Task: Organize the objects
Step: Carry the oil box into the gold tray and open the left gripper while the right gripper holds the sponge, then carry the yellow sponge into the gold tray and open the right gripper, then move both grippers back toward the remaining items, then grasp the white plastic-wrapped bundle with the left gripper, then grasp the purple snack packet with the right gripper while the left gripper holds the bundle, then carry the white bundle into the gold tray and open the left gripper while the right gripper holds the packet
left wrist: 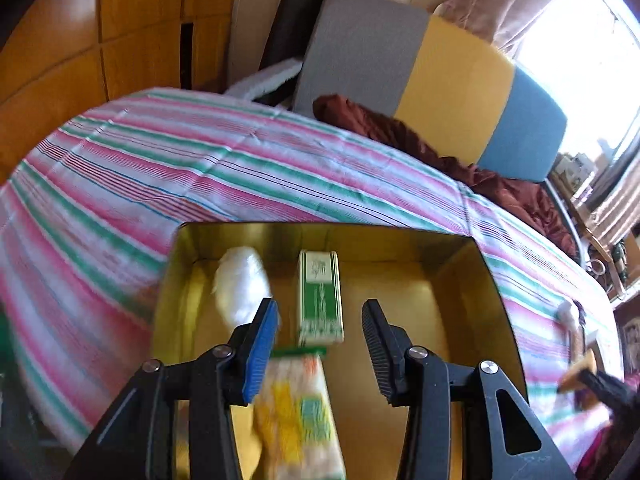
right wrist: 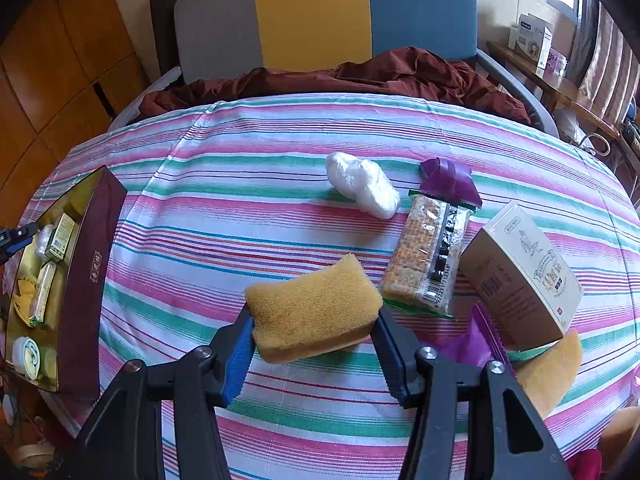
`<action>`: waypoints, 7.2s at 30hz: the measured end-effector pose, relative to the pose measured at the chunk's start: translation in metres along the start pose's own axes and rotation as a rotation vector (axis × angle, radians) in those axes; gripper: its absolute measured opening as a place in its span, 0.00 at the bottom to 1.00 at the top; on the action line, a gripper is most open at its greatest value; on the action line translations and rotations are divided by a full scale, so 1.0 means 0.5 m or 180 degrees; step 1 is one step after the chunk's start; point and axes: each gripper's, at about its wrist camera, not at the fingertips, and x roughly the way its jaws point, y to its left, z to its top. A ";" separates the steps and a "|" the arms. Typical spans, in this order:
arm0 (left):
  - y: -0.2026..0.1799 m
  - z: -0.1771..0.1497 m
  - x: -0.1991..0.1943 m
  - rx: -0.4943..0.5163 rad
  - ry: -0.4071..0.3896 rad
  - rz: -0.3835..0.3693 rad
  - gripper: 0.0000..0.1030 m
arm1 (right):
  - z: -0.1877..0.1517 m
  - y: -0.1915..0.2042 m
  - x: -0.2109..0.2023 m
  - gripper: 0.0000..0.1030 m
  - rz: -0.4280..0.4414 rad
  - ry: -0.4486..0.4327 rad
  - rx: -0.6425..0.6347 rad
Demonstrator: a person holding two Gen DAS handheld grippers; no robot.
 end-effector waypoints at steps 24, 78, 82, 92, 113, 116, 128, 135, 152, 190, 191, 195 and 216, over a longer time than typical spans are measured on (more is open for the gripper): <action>0.134 -0.177 -0.204 -0.0172 -0.0359 -0.0106 0.49 | -0.016 0.605 -0.054 0.55 0.1169 0.0206 -0.1961; -0.235 -0.190 -0.195 0.1295 -0.0246 -0.0384 0.60 | 0.077 0.004 -0.138 0.83 0.0159 -0.0596 0.0256; -0.278 -0.191 -0.182 0.1435 -0.0198 -0.0420 0.60 | 0.105 -0.083 -0.127 0.83 -0.0096 -0.0756 0.0597; -0.400 -0.196 -0.119 0.1709 0.0042 -0.0575 0.60 | 0.073 -0.267 -0.111 0.83 -0.0309 -0.0996 0.1772; -0.690 -0.124 0.107 0.1546 0.0649 -0.1008 0.58 | 0.033 -0.341 -0.108 0.83 0.0066 -0.0881 0.2438; -0.720 -0.105 0.142 0.1437 0.0695 -0.1047 0.58 | 0.031 -0.344 -0.106 0.83 0.0145 -0.0880 0.2462; -0.859 -0.080 0.283 0.1582 0.0592 -0.0950 0.61 | 0.032 -0.344 -0.102 0.83 0.0386 -0.0871 0.2491; -0.849 -0.108 0.307 0.1600 0.0584 -0.1030 0.42 | 0.035 -0.345 -0.098 0.83 0.0369 -0.0856 0.2452; -0.606 -0.260 0.115 0.1373 0.0421 -0.0980 0.42 | 0.048 -0.324 -0.083 0.80 0.0338 -0.0794 0.2229; -0.572 -0.306 0.091 0.1541 0.0194 -0.1257 0.43 | 0.159 0.008 0.144 0.37 0.0244 0.0529 -0.0004; -0.572 -0.309 0.087 0.1554 0.0189 -0.1246 0.43 | 0.146 0.021 0.146 0.37 0.0247 0.0568 -0.0035; -0.563 -0.316 0.076 0.1584 0.0173 -0.1211 0.43 | 0.096 0.031 0.139 0.37 0.0171 0.0633 -0.0104; -0.541 -0.334 -0.029 0.1782 0.0010 -0.0952 0.40 | 0.020 0.054 0.107 0.36 0.0040 0.0423 -0.0175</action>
